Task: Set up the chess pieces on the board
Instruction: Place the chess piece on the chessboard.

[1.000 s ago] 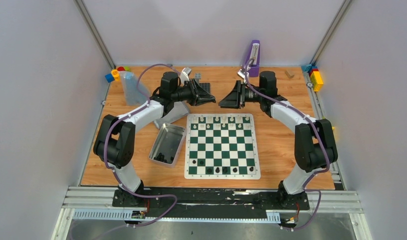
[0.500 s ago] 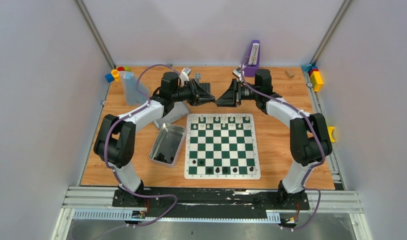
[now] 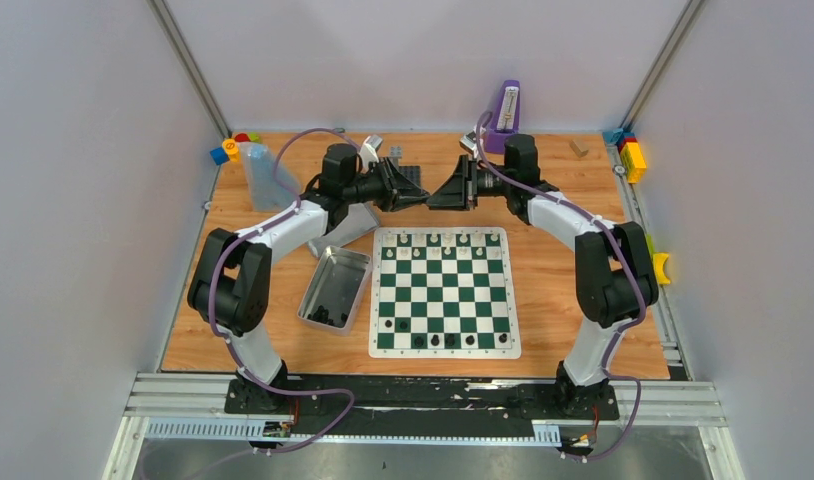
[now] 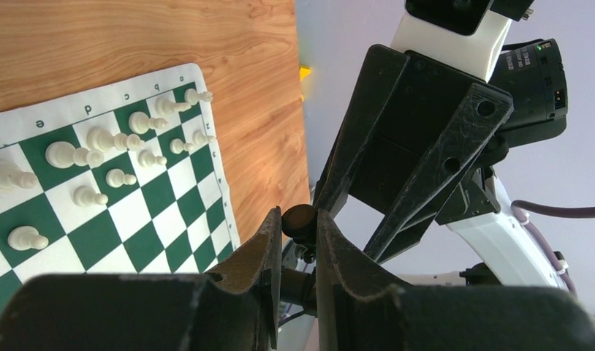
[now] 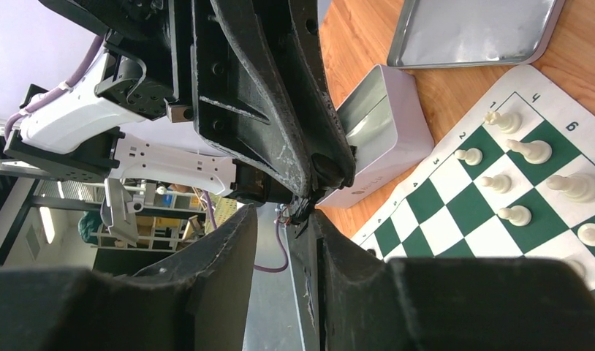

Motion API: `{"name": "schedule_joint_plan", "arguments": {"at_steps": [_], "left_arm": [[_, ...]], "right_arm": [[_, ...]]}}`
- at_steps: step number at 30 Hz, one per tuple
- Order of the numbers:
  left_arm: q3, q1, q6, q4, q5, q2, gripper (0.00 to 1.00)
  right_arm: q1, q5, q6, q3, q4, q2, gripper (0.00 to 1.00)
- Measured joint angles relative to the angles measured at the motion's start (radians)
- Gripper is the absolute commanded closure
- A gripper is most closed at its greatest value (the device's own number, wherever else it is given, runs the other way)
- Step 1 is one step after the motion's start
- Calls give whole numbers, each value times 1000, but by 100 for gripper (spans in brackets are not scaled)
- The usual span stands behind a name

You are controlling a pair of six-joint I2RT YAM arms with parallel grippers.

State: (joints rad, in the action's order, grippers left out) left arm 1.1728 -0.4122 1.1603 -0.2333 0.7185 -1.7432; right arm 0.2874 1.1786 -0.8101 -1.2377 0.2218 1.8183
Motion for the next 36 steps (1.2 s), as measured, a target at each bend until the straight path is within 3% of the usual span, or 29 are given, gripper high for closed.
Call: {"name": "schedule_joint_plan", "arguments": {"at_steps": [12,21,23,29,34,36], "left_arm": [[0,-5,0,-4,-6,0,83],[0,-7,-2,-21,-12,0,79],[0,-7,-6,-21,-14,0,73],[0,-14,-55,-2,-23,1,46],[19,-18,-149,96,-31,1,20],[52,-18,-201,154,-35,2,14]], "right_arm": [[11,-5,-1,-3,0,13,76],[10,-22,-2,-7,-14,14,96],[10,-26,-2,-7,-23,14,100],[5,-29,22,-10,-67,14,100],[5,-34,123,-22,-179,-4,100],[2,-37,183,-23,-244,-23,100]]}}
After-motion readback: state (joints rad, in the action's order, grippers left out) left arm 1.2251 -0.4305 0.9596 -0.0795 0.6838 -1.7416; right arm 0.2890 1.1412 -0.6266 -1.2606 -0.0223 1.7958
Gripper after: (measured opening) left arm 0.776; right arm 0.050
